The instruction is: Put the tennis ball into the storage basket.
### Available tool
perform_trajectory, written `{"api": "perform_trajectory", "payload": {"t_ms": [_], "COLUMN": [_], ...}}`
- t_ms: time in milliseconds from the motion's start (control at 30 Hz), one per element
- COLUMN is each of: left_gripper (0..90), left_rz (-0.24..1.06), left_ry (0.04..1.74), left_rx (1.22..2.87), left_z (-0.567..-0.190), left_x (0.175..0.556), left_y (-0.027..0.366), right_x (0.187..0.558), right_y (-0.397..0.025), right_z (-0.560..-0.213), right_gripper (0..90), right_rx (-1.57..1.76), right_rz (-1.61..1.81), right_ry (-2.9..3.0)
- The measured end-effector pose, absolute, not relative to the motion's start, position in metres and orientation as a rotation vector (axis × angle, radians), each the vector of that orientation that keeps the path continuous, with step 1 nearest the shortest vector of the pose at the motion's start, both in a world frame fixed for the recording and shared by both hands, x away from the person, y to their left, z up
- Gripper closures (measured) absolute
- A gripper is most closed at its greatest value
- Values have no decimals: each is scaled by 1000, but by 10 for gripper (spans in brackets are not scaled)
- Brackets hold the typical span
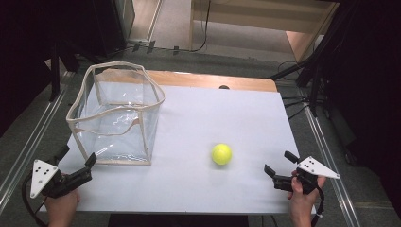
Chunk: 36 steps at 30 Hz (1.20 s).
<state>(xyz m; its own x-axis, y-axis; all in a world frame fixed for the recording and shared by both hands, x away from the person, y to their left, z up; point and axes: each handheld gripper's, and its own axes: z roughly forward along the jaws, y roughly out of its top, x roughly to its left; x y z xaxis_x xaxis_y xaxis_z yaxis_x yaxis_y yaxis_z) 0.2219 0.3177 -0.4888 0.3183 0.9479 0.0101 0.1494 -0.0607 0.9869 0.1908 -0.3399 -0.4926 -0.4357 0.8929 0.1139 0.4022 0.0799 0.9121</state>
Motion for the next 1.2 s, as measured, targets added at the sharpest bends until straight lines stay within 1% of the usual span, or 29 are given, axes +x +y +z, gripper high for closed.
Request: {"api": "perform_trajectory", "payload": {"t_ms": [333, 567, 1000, 1200], "left_gripper": [98, 98, 98, 98], "left_rz": [898, 908, 906, 904], "left_ry": [1050, 1050, 1041, 1039], "left_rx": [1485, 1496, 1497, 1493], "left_z": [-489, -489, -489, -489], "left_x": [223, 223, 222, 222], "left_y": [319, 317, 317, 318], "right_x": [196, 210, 232, 246], "right_y": [-328, -317, -296, -283], "right_z": [-473, -460, -451, -444], "right_gripper": [8, 9, 9, 9], "right_rx": [1244, 1216, 1204, 1144], "right_rz": [1338, 1319, 1295, 1286], "right_ry": [1932, 1992, 2083, 2149]}}
